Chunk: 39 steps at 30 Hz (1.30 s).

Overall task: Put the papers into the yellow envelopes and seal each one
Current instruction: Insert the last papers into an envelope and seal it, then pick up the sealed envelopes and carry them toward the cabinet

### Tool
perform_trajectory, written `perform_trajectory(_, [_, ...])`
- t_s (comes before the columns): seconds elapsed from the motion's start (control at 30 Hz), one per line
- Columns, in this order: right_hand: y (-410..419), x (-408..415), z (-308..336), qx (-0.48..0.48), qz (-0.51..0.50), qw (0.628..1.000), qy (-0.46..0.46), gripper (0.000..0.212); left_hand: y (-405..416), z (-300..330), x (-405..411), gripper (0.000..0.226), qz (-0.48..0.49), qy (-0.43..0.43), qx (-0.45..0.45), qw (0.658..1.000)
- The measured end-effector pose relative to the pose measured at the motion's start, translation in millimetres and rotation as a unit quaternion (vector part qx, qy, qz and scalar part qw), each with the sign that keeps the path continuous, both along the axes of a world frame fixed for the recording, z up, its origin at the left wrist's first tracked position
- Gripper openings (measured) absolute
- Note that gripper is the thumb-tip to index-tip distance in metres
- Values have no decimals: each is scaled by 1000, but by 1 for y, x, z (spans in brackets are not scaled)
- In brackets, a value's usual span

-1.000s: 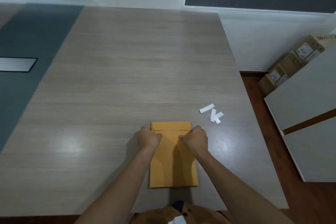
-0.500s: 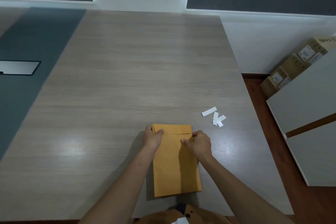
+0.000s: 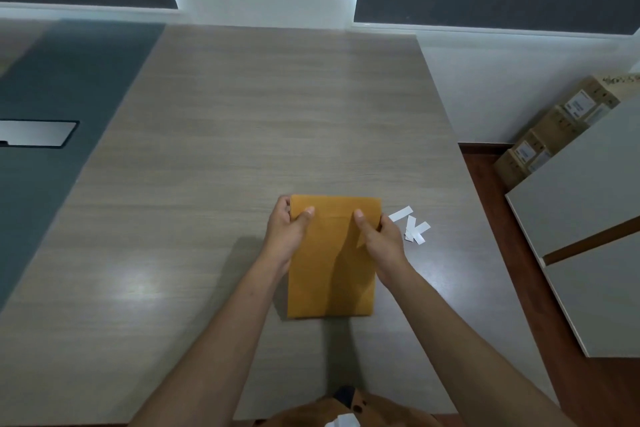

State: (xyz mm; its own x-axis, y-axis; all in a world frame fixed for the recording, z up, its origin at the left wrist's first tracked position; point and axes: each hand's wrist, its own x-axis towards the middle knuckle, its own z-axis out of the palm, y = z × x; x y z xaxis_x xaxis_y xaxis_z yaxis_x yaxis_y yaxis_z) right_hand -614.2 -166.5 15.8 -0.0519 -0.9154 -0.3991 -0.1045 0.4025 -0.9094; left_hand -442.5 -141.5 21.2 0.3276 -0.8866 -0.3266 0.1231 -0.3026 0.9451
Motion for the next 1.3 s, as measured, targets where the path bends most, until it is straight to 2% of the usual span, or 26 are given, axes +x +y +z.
perform_trajectory(0.17, [-15, 2, 29, -130, 23, 991, -11, 18, -10, 35, 9, 7, -26, 11, -84, 996])
perform_trajectory(0.3, [-13, 2, 38, -175, 29, 984, -30, 16, -8, 43, 16, 11, -52, 21, -113, 992])
perform_trajectory(0.37, [-7, 1, 29, -166, 32, 985, -36, 21, -2, 37, 13, 14, -60, 41, -102, 992])
perform_trajectory(0.43, [-2, 1, 20, -145, 38, 988, -28, 35, 3, 32, 9, 19, -58, 61, -80, 993])
perform_trajectory(0.53, [-1, 1, 18, -134, 41, 990, -28, 44, 4, 30, 6, 21, -55, 54, -69, 995])
perform_trajectory(0.7, [0, 0, 24, -153, 47, 986, -53, 28, 1, 31, 8, 23, -49, 67, -92, 992])
perform_trajectory(0.87, [1, 3, 17, -143, 39, 988, -45, 40, 3, 27, 3, 20, -31, 68, -95, 993])
perform_trajectory(1.0, [-2, 4, 18, -143, 32, 988, -56, 42, 0, 27, 0, 17, 0, 51, -83, 995])
perform_trajectory(1.3, [-6, 1, 29, -97, 36, 987, -124, 23, 1, 27, 0, 14, 0, 34, -72, 997])
